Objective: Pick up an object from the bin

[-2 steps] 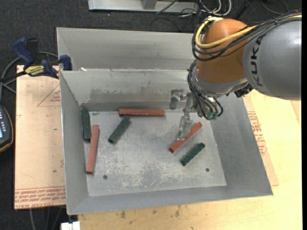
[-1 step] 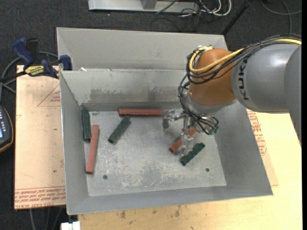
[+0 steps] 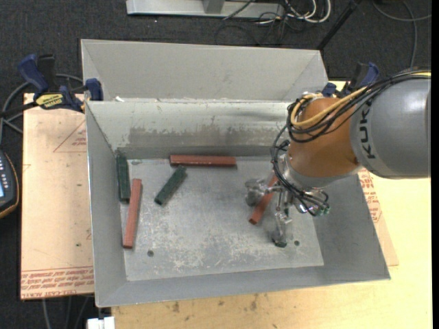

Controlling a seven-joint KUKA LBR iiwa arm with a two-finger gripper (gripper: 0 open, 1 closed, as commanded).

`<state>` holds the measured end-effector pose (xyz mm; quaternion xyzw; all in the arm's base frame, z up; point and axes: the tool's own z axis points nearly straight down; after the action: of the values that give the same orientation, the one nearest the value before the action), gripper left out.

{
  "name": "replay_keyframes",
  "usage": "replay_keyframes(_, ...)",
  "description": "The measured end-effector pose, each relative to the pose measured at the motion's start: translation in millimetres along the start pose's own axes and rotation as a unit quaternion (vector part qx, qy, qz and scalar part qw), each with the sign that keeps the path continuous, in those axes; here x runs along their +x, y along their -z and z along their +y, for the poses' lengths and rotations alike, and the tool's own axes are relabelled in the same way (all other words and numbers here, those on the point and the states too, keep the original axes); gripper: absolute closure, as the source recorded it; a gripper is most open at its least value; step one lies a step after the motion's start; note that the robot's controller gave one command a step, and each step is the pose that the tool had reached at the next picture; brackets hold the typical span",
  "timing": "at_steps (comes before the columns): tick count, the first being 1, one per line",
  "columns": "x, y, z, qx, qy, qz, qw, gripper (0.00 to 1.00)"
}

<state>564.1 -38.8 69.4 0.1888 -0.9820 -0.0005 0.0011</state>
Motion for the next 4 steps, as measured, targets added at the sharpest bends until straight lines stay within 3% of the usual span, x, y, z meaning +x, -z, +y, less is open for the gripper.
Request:
replay_keyframes(1,-3.1,1.6,1.3,0.000,0.002,-0.0028,1.0000,1.00)
replay_keyframes(2,-9.1,31.1,-117.1,0.004,0.032,-0.0043,0.9995,1.00)
replay_keyframes(3,-10.1,29.4,-111.3,0.001,0.034,-0.0029,0.9994,0.00)
replay_keyframes(4,-44.8,1.8,-118.9,-0.008,0.304,-0.0074,0.9526,0.00)
